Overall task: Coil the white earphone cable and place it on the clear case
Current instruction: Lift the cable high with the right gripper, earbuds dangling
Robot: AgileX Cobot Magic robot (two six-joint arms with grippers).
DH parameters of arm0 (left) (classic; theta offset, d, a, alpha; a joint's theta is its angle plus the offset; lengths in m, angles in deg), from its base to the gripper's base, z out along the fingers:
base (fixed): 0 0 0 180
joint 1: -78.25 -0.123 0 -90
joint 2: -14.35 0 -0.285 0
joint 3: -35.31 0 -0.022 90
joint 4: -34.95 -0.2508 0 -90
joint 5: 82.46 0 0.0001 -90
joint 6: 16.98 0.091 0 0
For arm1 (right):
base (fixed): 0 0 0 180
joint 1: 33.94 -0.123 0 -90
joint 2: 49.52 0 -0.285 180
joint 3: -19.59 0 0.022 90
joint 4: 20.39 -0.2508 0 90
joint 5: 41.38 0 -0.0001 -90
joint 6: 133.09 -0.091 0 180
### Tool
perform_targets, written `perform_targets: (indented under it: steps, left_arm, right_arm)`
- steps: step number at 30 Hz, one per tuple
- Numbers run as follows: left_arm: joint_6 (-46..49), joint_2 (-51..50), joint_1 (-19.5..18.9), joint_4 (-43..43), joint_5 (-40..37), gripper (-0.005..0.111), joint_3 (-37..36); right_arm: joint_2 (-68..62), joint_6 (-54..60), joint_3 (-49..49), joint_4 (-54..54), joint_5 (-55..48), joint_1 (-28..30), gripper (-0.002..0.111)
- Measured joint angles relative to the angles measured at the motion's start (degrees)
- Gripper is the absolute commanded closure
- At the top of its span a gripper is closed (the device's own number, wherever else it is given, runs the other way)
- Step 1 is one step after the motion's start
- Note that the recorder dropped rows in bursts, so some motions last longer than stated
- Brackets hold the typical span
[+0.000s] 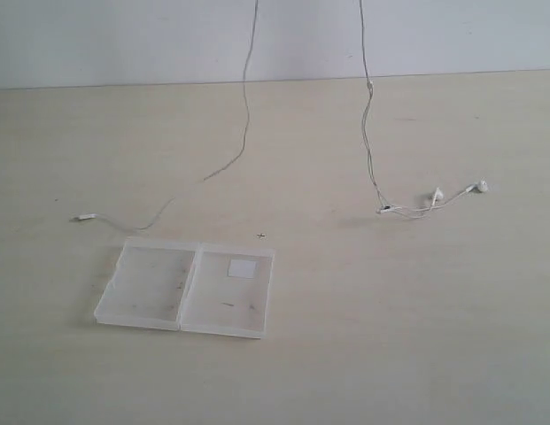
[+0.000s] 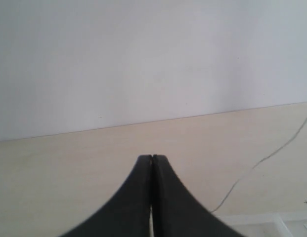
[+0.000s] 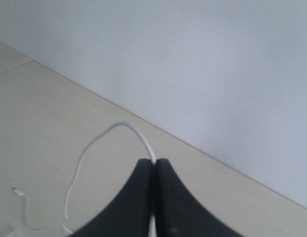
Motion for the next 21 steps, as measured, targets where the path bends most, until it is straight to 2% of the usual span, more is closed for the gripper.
perform_targets:
  steps: [8, 12, 21]
  left_arm:
    - [0.00, 0.00, 0.00, 0.00, 0.00, 0.107, 0.00]
    - [0.00, 0.00, 0.00, 0.00, 0.00, 0.107, 0.00]
    - [0.00, 0.00, 0.00, 0.00, 0.00, 0.107, 0.00]
  right_arm:
    - [0.89, 0.00, -0.68, 0.36, -0.48, 0.00, 0.108]
    - [0.89, -1.36, -7.39, 0.36, -3.18, 0.00, 0.108]
    - [0.79, -3.06, -15.38, 1.07, -10.05, 0.00, 0.108]
